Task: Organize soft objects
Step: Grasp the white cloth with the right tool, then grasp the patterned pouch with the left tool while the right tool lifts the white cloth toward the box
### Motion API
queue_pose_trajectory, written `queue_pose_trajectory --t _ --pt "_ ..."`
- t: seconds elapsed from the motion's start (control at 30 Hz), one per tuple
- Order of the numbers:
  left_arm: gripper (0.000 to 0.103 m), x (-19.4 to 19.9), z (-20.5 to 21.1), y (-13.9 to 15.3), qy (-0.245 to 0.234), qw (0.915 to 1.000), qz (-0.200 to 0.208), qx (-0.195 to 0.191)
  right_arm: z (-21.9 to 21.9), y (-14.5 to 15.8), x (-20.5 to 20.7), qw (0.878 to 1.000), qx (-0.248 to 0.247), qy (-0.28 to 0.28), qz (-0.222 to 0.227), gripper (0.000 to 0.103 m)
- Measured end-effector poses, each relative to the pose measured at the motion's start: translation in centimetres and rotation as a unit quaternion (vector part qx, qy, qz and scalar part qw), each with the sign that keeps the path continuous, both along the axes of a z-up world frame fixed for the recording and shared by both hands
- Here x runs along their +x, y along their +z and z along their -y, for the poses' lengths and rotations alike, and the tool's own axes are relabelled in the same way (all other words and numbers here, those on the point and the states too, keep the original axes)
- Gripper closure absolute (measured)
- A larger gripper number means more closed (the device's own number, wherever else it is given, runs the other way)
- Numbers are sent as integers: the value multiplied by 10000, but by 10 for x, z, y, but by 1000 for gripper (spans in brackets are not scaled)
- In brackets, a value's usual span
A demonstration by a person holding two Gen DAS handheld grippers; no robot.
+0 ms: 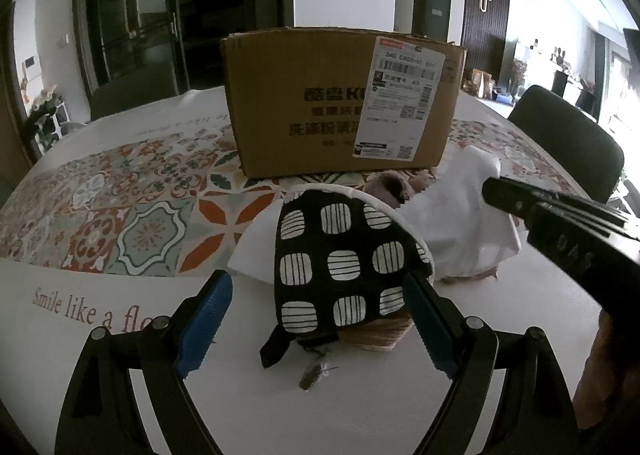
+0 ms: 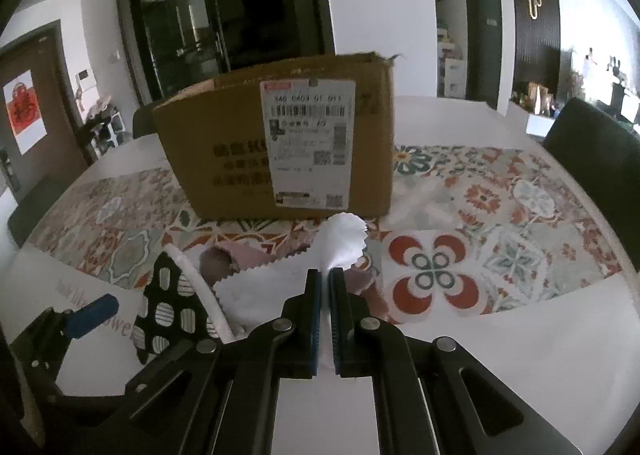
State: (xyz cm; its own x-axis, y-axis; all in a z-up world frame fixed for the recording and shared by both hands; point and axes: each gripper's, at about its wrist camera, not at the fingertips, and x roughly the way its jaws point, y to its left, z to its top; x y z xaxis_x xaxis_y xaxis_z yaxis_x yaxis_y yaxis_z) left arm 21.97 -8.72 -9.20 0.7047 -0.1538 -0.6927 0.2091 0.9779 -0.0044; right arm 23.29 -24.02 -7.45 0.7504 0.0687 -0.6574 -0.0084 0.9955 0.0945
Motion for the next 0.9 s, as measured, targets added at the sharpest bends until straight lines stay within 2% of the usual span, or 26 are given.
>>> queue_pose_trajectory --t 0.3,0.5,0.63,0.8,0.9 --pt "15 -3 8 1 -226 9997 22 12 8 -1 -5 9999 55 -137 -63 97" --pt "10 6 19 1 -415 9990 105 155 14 -8 -6 9995 171 -165 -191 97" --pt "10 15 25 1 -420 9990 98 130 18 -12 -5 9992 238 -203 -250 97" --pt "10 21 34 -6 -345 9988 119 330 22 -15 -5 9988 300 -241 -294 97" --pt "13 22 32 -7 -319 9989 169 310 22 -16 -5 9987 322 -244 -307 97"
